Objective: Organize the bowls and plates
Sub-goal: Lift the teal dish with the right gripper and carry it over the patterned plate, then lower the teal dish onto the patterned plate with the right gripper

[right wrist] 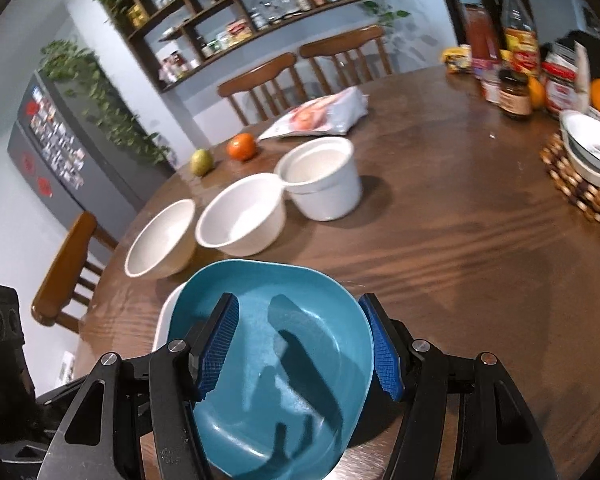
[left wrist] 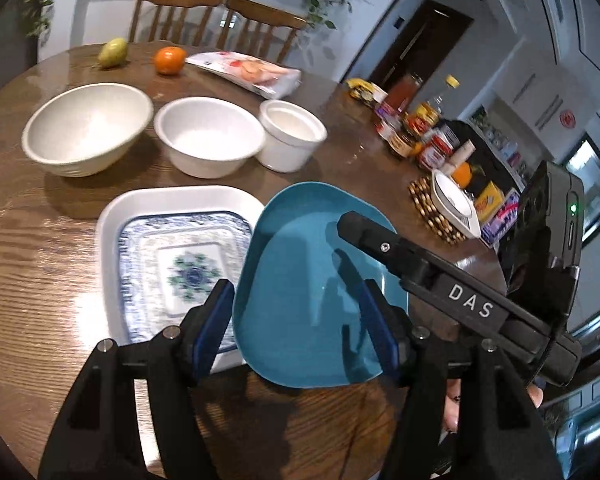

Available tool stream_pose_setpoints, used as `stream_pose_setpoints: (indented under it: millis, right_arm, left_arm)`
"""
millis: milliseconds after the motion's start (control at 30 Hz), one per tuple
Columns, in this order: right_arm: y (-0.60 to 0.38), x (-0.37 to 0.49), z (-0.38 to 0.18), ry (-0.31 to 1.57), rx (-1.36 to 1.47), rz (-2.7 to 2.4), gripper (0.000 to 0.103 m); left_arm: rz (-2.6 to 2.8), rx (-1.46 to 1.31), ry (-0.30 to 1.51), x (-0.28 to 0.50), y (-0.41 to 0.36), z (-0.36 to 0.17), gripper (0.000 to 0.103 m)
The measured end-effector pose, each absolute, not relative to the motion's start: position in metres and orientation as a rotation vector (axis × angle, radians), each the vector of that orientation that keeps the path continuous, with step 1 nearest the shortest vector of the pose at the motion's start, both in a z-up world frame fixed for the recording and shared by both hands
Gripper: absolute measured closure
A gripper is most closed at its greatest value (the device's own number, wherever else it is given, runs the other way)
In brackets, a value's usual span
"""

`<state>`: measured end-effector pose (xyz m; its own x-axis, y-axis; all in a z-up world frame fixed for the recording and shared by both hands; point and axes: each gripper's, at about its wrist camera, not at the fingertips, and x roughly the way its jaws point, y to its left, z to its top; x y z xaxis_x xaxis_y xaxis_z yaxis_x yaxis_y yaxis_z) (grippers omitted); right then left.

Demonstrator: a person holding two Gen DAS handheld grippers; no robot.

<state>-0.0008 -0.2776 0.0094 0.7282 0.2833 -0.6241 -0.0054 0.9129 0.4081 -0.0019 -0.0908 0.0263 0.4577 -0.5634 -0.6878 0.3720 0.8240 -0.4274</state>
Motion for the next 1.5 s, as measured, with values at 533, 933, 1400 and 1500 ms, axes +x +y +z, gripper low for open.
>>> stream_pose_setpoints:
  millis: [533,933,1400,1500]
  right_arm:
    - [-0.212,0.054,0.037,0.772,0.219,0.268,0.039]
    - [-0.217,0.071,0.003,0.838,0.309,0.287,0.036]
    - [-0.208,0.061,0.008,0.748,0.222,0.243,0.036]
    - [-0.208,0.063,0.007,0.754,0.226,0.237,0.036]
  left_arm:
    - [-0.495,-0.223,0.867,0.027,-0.052,0.044,0.033]
    - [-0.587,-0.298,0.830,0.038,-0.037,0.019,0.033]
    - [-0.623,-0.282,0.974,0.046,-0.046,-0.011,0.030]
    - [-0.628,-0.286,0.956,0.042,-0.044,-0.006,0.030]
